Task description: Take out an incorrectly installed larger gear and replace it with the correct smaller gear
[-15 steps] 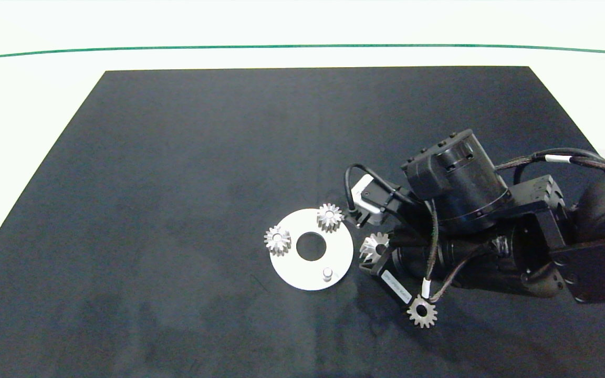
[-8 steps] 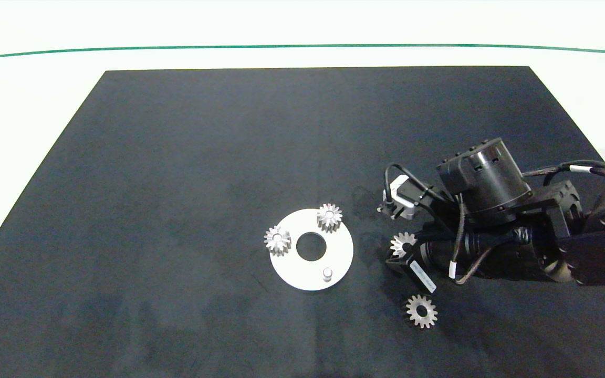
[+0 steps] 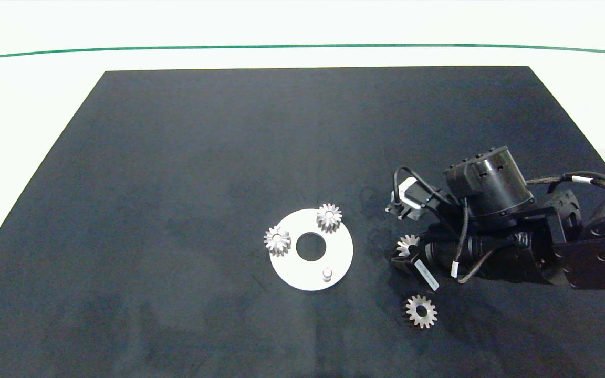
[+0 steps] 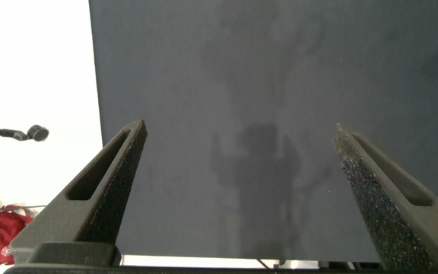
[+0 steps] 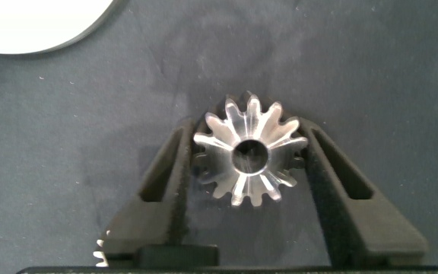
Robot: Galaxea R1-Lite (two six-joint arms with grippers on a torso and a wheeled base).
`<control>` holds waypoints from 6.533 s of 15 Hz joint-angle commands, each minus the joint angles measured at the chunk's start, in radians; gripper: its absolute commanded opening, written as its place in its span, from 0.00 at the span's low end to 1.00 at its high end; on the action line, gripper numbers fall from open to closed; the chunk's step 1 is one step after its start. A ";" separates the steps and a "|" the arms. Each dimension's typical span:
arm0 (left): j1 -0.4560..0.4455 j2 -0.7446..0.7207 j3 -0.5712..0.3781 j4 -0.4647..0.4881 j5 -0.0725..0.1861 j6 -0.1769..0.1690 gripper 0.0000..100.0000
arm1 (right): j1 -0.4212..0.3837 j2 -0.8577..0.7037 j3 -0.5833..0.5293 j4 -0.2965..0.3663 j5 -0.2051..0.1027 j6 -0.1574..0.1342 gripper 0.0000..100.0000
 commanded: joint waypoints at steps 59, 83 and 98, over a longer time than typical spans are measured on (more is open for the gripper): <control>0.000 -0.005 0.000 0.009 0.001 0.020 1.00 | 0.264 -0.078 -0.149 0.323 -0.069 0.000 0.28; 0.000 -0.006 -0.002 0.007 0.001 0.020 1.00 | 0.346 0.242 -0.560 0.510 -0.123 0.044 0.28; -0.001 -0.014 0.000 0.007 0.001 0.021 1.00 | 0.338 0.261 -0.562 0.493 -0.118 0.061 0.28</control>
